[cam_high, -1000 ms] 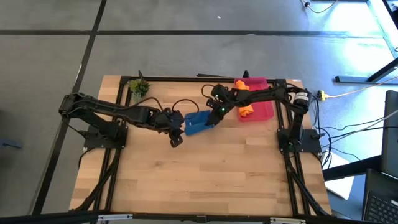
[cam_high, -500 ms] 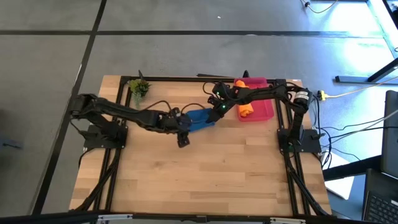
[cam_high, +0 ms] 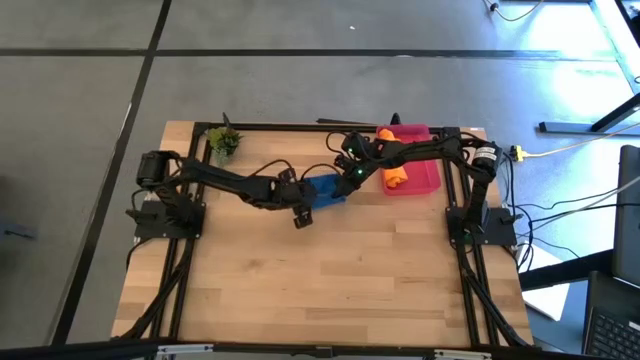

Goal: Roll microfiber towels into tight, uniform cylinder then place into a basket
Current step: Roll the blue microfiber towel

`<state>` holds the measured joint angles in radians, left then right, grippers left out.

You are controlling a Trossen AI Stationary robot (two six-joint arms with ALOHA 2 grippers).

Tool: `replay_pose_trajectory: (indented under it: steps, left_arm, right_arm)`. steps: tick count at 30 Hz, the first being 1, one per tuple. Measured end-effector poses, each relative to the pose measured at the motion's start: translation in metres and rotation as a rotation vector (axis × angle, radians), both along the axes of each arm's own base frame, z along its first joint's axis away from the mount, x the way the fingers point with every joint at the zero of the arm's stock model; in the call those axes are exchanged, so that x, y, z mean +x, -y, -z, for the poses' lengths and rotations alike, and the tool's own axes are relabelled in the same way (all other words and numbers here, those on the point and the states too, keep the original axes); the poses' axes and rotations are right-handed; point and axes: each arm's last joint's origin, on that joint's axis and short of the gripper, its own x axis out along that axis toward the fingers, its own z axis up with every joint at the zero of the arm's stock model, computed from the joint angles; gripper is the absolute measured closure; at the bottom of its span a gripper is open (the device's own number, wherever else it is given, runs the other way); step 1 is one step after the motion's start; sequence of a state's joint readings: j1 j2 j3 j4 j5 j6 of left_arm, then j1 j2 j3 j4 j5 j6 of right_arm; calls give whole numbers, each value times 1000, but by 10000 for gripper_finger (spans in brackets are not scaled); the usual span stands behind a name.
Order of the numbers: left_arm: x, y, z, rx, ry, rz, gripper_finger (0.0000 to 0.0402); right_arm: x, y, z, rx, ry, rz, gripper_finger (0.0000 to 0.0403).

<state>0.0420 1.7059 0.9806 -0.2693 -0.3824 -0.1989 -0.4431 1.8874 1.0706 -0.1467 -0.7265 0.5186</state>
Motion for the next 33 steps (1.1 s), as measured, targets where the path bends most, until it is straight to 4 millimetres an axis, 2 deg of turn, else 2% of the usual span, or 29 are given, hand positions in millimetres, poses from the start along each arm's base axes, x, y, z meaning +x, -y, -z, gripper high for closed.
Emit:
replay_pose_trajectory:
  steps: [9, 22, 29, 33]
  left_arm:
    - [9, -16, 10, 30, 17, 23, 273]
    - [19, -33, 34, 2, 31, -4, 273]
    - [20, -34, 42, -10, 18, 0, 273]
    - [20, -33, 43, -22, 17, 8, 273]
  right_arm:
    - [0, 0, 0, -5, 0, -1, 396]
    - [0, 0, 1, -23, -12, 9, 396]
    - [0, 0, 1, -39, -4, -2, 394]
    - [0, 0, 1, -56, 7, -18, 377]
